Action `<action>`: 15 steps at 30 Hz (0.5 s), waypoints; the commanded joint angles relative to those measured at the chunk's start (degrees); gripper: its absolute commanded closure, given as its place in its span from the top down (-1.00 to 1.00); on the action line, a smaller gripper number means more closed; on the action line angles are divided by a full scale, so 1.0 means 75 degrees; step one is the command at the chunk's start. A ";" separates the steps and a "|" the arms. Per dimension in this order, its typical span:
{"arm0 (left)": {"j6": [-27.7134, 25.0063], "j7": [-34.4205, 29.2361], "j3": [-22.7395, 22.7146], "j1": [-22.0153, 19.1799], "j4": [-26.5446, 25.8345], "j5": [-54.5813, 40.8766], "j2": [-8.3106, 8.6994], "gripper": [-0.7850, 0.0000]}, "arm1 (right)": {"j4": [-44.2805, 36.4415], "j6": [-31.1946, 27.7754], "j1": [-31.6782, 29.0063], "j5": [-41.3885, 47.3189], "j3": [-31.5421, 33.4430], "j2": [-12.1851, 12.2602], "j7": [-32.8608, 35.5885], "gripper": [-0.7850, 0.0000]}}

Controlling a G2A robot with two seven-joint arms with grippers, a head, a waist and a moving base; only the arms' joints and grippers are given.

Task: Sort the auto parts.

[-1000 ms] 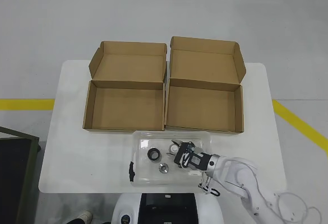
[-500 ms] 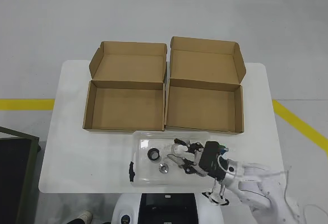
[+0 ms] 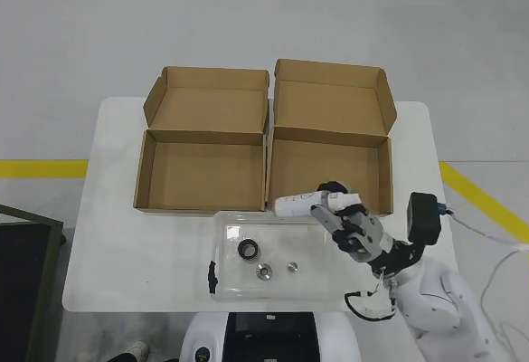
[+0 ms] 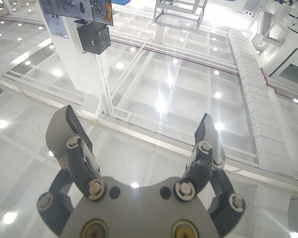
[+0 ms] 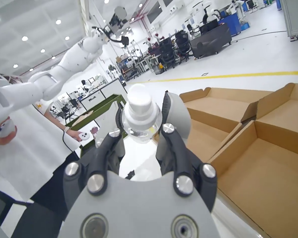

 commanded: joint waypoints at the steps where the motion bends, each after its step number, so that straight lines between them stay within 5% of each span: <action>1: 0.0000 0.0000 0.0000 0.0000 0.0000 0.0000 0.0000 1.00 | -0.0048 0.0151 0.0066 0.0263 -0.0086 -0.0038 -0.0202 -1.00; 15: 0.0000 0.0000 0.0000 0.0000 0.0000 0.0000 0.0000 1.00 | 0.0252 0.0513 0.0229 0.1571 -0.0406 -0.0250 -0.0907 -1.00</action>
